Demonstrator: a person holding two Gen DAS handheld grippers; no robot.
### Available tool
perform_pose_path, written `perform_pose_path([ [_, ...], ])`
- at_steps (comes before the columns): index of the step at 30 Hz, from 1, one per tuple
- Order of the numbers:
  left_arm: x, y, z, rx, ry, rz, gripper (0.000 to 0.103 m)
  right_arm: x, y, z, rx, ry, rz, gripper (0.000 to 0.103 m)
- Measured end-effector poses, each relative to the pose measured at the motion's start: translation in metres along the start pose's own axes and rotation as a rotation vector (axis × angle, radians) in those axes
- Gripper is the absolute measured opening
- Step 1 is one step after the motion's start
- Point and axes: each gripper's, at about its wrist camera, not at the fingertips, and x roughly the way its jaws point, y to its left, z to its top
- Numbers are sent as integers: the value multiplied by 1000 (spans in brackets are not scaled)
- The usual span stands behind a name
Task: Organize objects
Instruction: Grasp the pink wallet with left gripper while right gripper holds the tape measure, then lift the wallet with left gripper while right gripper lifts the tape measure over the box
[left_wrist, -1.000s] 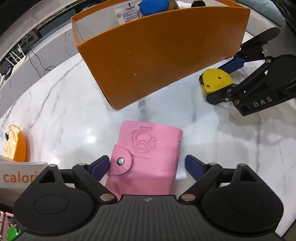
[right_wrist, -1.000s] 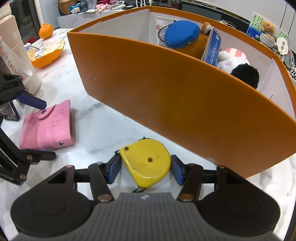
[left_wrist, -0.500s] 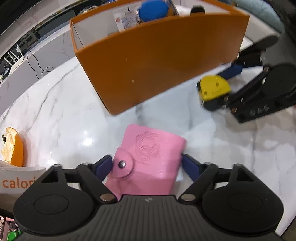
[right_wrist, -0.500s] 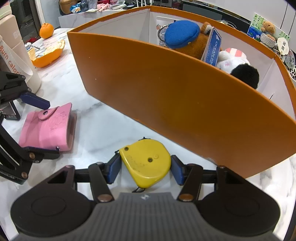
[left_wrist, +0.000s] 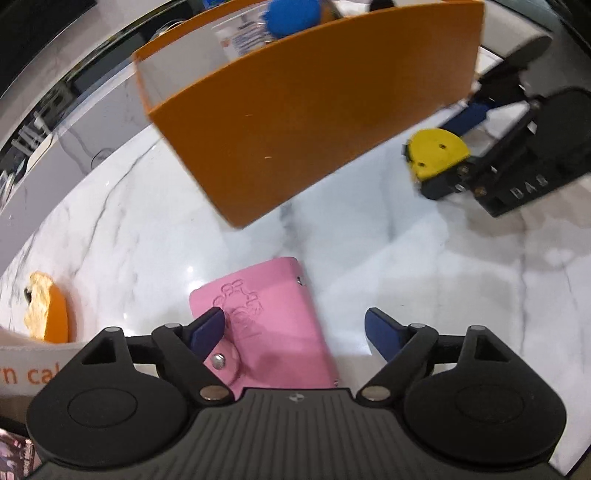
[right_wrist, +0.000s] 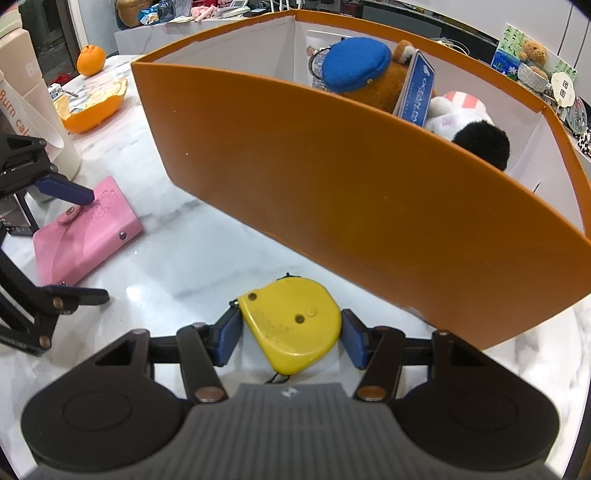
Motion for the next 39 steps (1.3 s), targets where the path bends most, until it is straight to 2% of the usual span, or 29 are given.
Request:
perform_pose_path([
  [5,-6,13,-1,-92,30,24,98,0,0,0,1,0,1,60],
  [10,-3,16,-9,-125,63,23,100,0,2,-1,0,1,0,60],
  [12,-2,20,-11,-172,48,10,103,0,2,-1,-1,1,-1,60],
  [18,3,36,-11,-312,57,-36,103,-1,3,-2,0,1,1,60],
  [20,3,39,-13,-351,53,-93,95,-1,3,-2,0,1,1,60],
  [26,-2,18,-8,-268,52,-136,94,-1,2,-3,2,1,0,60],
  [30,-4,14,-6,-266,46,-158,92,-2,3,-5,-2,3,0,59],
  [39,-13,20,2,-274,6,-150,92,-10,-4,1,6,-12,10,59],
])
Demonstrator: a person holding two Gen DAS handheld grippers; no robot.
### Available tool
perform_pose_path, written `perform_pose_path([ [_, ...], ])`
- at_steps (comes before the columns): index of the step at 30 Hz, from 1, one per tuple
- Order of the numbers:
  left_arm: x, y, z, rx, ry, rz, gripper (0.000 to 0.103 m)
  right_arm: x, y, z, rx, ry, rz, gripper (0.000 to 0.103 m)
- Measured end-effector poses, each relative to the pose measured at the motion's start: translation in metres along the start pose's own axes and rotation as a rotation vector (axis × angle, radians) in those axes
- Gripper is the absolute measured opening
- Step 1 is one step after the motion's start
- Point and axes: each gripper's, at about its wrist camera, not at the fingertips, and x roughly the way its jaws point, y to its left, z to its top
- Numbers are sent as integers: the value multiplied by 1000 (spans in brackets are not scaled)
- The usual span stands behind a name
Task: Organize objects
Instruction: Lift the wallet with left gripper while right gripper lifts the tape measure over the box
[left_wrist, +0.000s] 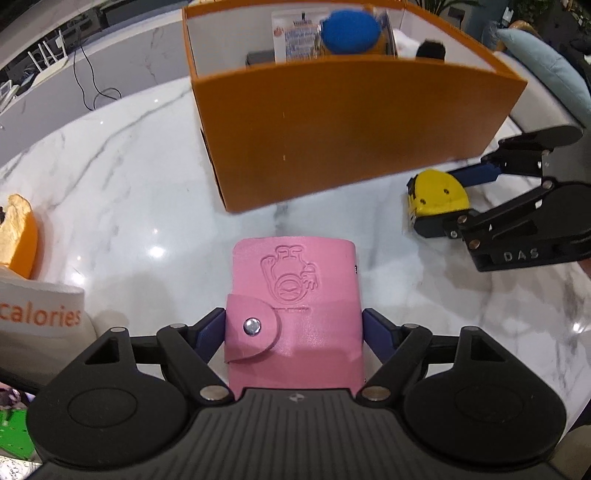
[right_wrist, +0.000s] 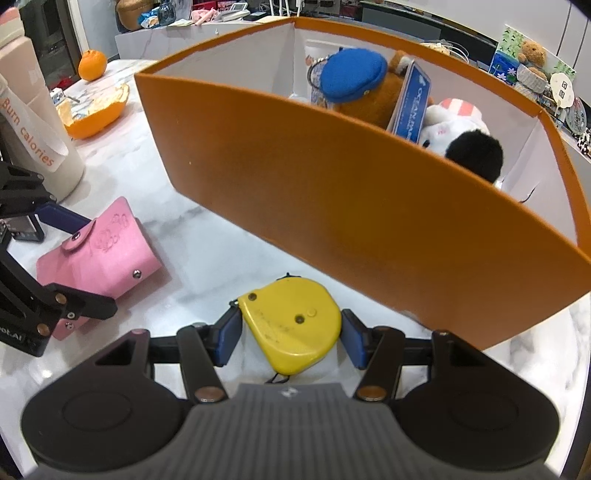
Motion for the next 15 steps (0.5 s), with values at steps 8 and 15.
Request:
perform_pose_path([
  [8,-23,-2,13,-11,-79,-5,92,-16,-3,5,13,-23,10,59],
  [15,-54,-8,28,-28,-182,-16,92,-45,-5,16,46,-77,30,59],
])
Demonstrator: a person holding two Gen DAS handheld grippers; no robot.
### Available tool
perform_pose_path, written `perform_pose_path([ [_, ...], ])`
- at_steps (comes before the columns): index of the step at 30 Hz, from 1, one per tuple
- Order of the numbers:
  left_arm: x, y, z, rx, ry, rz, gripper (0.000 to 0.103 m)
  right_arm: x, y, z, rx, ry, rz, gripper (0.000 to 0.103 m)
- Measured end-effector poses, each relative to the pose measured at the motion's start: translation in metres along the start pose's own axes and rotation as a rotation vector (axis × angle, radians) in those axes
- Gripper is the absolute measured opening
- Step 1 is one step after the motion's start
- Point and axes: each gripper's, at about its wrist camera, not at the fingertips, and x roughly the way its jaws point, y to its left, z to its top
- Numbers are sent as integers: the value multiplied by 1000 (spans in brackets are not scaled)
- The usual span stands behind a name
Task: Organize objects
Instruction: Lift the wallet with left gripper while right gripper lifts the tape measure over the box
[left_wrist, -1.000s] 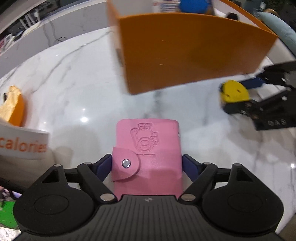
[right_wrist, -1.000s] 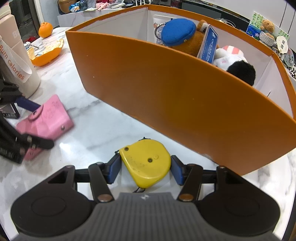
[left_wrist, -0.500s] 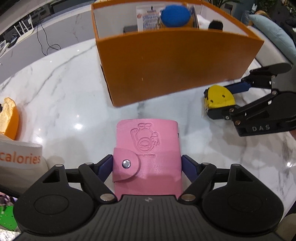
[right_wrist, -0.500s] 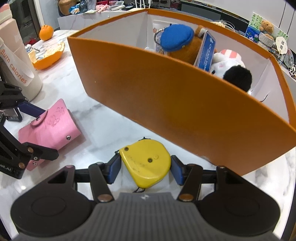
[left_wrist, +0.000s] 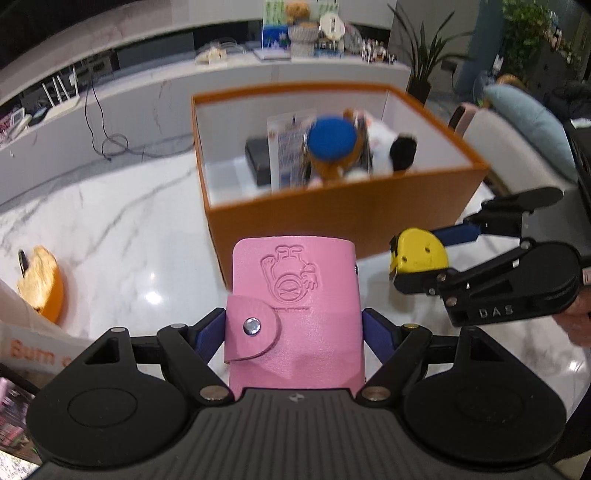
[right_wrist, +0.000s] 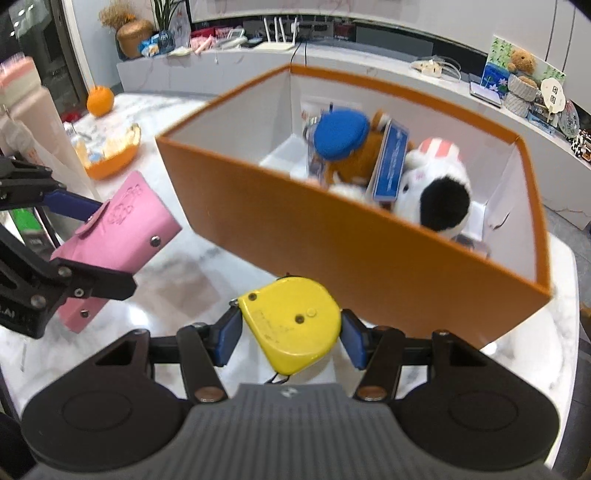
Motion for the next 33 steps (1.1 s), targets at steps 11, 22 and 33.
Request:
perform_pose_path([
  [11,-14,-7,47,-63,-142,-30,92,-56,-24,28,118,-136,22,59],
  [22,9,-20,81,-97,-187,-16,92,-65,-69,49,279,-222,-34,59],
  [33,21,-12,89,-181,-224,-20,92,-40,-96,52,358,-211,-92,59],
])
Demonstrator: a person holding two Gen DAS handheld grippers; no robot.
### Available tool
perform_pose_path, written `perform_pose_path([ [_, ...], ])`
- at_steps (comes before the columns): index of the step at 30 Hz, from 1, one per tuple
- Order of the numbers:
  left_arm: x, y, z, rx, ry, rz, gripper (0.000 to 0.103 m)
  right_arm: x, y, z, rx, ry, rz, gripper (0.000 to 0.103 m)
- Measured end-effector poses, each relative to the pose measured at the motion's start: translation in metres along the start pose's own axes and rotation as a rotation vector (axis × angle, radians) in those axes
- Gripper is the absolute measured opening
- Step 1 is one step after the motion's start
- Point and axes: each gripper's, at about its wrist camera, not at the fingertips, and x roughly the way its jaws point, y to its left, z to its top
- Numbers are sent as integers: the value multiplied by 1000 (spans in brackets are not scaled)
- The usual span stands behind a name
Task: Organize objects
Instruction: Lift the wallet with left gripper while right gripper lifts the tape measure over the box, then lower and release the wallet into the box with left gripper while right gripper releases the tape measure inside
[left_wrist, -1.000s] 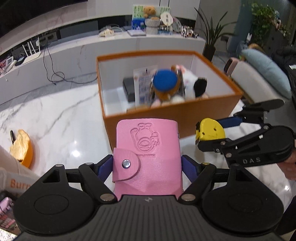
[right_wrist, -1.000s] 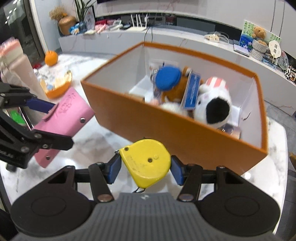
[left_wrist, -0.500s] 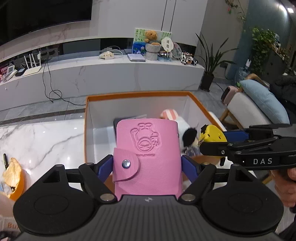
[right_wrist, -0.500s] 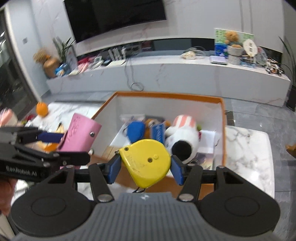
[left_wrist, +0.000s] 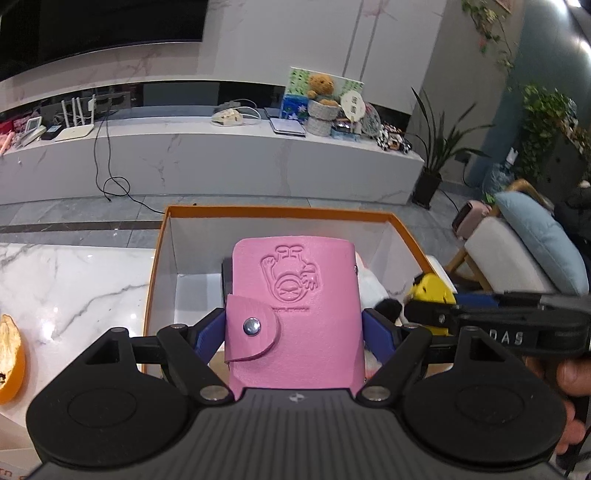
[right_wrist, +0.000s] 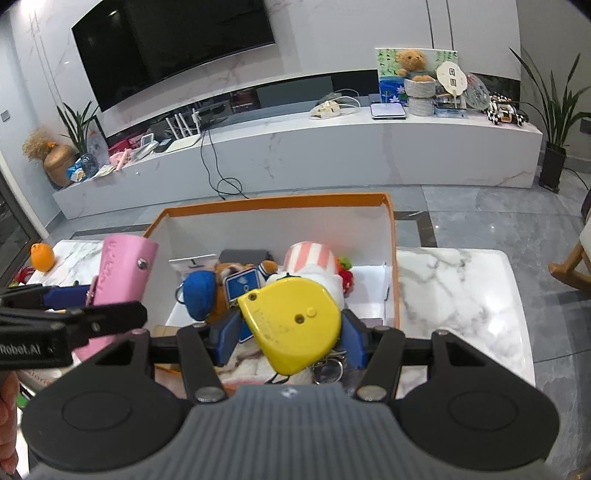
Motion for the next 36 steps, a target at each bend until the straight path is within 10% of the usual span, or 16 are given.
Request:
perform_pose_path([
  [36,62,15,-8,8,91,255,92,46,7,-14,-119,113,-97,59],
])
